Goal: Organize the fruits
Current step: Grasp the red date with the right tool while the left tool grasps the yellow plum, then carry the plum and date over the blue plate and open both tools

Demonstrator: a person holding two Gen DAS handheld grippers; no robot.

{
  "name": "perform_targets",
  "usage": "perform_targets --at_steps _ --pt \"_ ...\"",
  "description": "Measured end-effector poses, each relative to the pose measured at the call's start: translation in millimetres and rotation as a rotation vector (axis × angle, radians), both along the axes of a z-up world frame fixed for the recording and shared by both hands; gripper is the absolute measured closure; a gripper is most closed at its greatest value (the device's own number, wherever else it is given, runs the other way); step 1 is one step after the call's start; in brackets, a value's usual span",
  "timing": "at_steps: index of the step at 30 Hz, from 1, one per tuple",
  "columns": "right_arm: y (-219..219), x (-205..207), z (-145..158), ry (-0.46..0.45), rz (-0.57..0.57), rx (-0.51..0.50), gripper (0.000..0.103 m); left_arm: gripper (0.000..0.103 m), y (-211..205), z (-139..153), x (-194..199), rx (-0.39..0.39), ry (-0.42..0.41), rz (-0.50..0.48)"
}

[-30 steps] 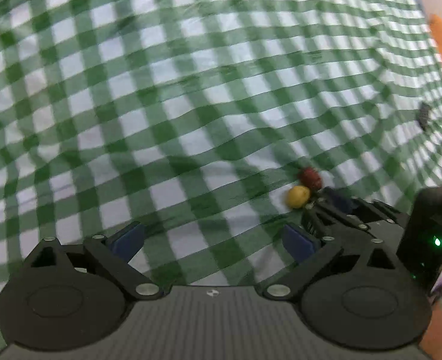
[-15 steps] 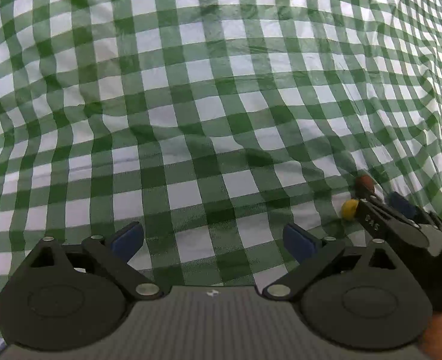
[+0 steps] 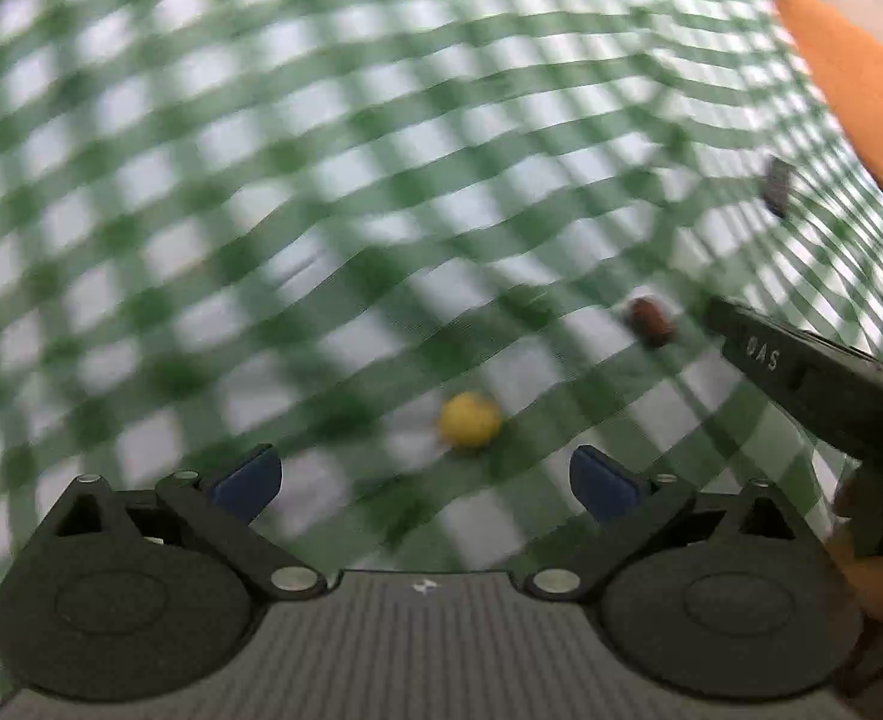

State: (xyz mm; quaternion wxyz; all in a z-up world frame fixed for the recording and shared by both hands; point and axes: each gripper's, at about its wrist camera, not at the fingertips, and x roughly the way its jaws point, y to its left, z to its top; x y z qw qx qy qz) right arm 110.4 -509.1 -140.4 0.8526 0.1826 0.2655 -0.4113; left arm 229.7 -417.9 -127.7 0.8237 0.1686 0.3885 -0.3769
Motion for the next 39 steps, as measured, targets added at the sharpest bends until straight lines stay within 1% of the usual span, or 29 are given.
perform_targets --at_steps 1,2,3,4,5,6,7,8,9,10,11,12,13,14,15,16,17,18,20,22,23,24,26,28,31,32,34,36,39 --pt "-4.6 -4.2 0.2 -0.006 0.007 0.042 0.085 0.001 -7.0 -4.4 -4.9 0.016 -0.043 -0.01" --pt "-9.5 -6.4 -1.0 -0.013 0.021 0.101 0.085 0.006 -13.4 -8.9 -8.5 0.035 -0.07 -0.013" --pt "-13.1 -7.8 -2.3 -0.024 0.046 0.16 0.085 0.012 -19.0 -13.5 -9.8 0.05 -0.075 -0.021" --pt "-12.7 -6.9 -1.0 -0.029 0.063 0.167 0.084 0.015 -22.4 -16.4 -9.0 0.053 -0.056 -0.04" --pt "-11.5 -5.4 0.7 -0.039 0.077 0.142 0.084 0.018 -24.1 -19.1 -7.0 0.044 -0.042 -0.055" --pt "-8.9 -1.9 0.7 -0.041 0.097 0.124 0.084 0.018 -25.6 -22.2 -4.6 0.041 -0.04 -0.059" --pt "-8.9 2.8 -1.7 -0.037 0.124 0.128 0.084 0.018 -26.7 -24.5 -0.2 0.039 -0.043 -0.057" --pt "-9.2 7.6 -6.2 -0.032 0.156 0.142 0.084 0.022 -26.9 -27.0 3.3 0.041 -0.039 -0.052" --pt "-9.4 11.5 -9.4 -0.014 0.174 0.151 0.084 0.029 -27.6 -29.5 6.3 0.046 -0.027 -0.049" --pt "-10.7 13.6 -10.8 0.0 0.183 0.148 0.084 0.03 -30.4 -30.7 11.0 0.045 -0.008 -0.051" --pt "-11.9 12.3 -9.7 -0.003 0.167 0.13 0.084 0.031 -29.7 -29.7 11.8 0.039 -0.009 -0.057" --pt "-13.2 11.5 -7.9 -0.017 0.156 0.099 0.083 0.034 -30.9 -29.6 12.6 0.033 -0.022 -0.069" --pt "-14.6 13.1 -8.7 -0.019 0.182 0.063 0.083 0.035 -32.5 -30.4 12.0 0.032 -0.039 -0.089" --pt "-16.5 18.4 -12.3 0.001 0.223 0.016 0.083 0.036 -33.0 -32.3 11.2 0.037 -0.051 -0.099" --pt "-20.0 23.7 -16.5 0.024 0.244 0.0 0.082 0.037 -34.0 -32.7 10.0 0.038 -0.061 -0.101" --pt "-25.6 26.8 -22.9 0.047 0.262 0.021 0.08 0.041 -33.6 -32.2 8.6 0.038 -0.069 -0.097" --pt "-29.0 25.8 -25.4 0.048 0.256 0.051 0.076 0.049 -32.8 -31.1 7.8 0.038 -0.065 -0.105" --pt "-30.6 25.4 -26.2 0.06 0.228 0.063 0.075 0.053 -32.5 -30.2 8.2 0.032 -0.054 -0.114" --pt "-29.6 27.5 -28.8 0.076 0.234 0.057 0.074 0.053 -33.1 -31.5 8.7 0.025 -0.055 -0.124" --pt "-27.5 29.4 -32.7 0.086 0.243 0.05 0.074 0.053 -34.3 -34.0 5.7 0.013 -0.079 -0.118" --pt "-25.7 30.6 -33.2 0.095 0.256 0.037 0.074 0.062 -35.4 -34.2 2.5 0.014 -0.096 -0.122" --pt "-23.7 28.6 -32.4 0.095 0.26 0.034 0.074 0.075 -35.3 -34.1 -0.3 0.012 -0.102 -0.135" --pt "-22.9 26.8 -32.2 0.082 0.253 0.046 0.081 0.075 -36.7 -33.5 -3.3 0.018 -0.112 -0.135" --pt "-23.0 25.1 -32.0 0.059 0.251 0.048 0.081 0.075 -35.9 -31.7 -0.9 0.018 -0.114 -0.108" --pt "-20.5 19.5 -23.7 0.023 0.242 0.031 0.081 0.075 -31.3 -26.9 6.8 0.023 -0.07 -0.048" --pt "-19.5 18.1 -21.5 0.013 0.235 0.026 0.081 0.075 -26.6 -23.4 7.1 0.026 -0.068 -0.025" --pt "-17.4 14.9 -14.0 -0.023 0.227 0.024 0.081 0.075 -7.9 -11.3 4.5 0.029 -0.083 0.032" --pt "-11.1 13.5 -3.2 -0.06 0.227 0.006 0.081 0.075 22.9 4.5 1.9 0.034 -0.08 0.099" --pt "15.7 16.2 14.5 -0.087 0.272 -0.007 0.081 0.075 89.8 27.7 -1.5 0.027 -0.033 0.204"
